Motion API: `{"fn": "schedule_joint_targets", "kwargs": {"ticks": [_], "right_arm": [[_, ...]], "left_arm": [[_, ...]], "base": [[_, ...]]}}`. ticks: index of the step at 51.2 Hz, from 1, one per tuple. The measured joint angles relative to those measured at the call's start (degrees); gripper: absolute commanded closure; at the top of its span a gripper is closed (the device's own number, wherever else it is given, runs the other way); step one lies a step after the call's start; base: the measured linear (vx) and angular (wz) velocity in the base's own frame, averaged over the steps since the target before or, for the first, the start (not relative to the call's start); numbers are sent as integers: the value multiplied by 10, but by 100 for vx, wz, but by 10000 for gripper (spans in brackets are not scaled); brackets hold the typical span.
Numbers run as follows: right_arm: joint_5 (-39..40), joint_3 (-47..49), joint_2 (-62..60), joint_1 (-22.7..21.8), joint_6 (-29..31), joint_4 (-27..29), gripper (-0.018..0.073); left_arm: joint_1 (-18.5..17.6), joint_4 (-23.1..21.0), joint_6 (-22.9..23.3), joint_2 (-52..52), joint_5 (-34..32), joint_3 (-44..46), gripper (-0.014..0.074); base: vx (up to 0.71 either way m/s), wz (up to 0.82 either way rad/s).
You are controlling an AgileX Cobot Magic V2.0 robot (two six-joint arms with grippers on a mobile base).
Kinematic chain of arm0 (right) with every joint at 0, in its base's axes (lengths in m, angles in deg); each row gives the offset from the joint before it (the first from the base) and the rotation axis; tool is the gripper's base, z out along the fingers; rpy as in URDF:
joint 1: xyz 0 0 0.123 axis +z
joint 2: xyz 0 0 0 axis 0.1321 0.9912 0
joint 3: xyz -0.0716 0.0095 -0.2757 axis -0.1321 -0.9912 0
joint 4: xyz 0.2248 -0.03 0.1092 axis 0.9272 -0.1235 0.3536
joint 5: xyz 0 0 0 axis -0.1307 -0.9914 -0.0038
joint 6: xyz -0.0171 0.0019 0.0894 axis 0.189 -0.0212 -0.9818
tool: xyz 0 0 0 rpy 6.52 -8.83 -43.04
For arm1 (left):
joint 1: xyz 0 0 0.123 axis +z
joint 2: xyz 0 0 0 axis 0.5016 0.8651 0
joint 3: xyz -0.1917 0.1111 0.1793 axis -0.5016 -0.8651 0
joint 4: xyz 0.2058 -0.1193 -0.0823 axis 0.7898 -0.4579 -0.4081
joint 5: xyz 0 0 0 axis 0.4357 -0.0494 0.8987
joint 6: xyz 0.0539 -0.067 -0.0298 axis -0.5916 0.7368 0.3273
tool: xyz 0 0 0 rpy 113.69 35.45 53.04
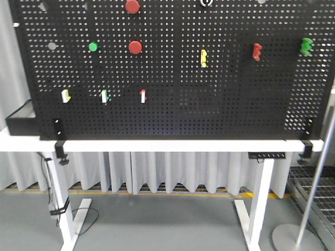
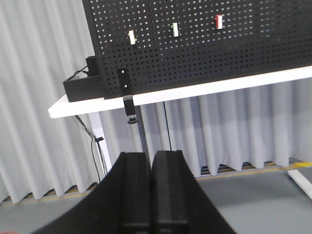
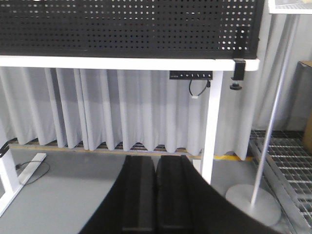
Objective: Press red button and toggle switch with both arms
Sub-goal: 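Drive the base forward up to the black pegboard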
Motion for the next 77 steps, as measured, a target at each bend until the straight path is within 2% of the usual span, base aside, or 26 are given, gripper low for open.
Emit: {"fn": "schedule_joint_targets", "kwargs": {"ticks": [47, 77], "right_arm": [[0, 0, 0, 0, 0, 0, 562], [0, 0, 0, 0, 0, 0, 562]], "left_arm": [[0, 0, 0, 0, 0, 0, 595], [0, 0, 0, 0, 0, 0, 595]], "base": [[42, 1], [9, -2]]}}
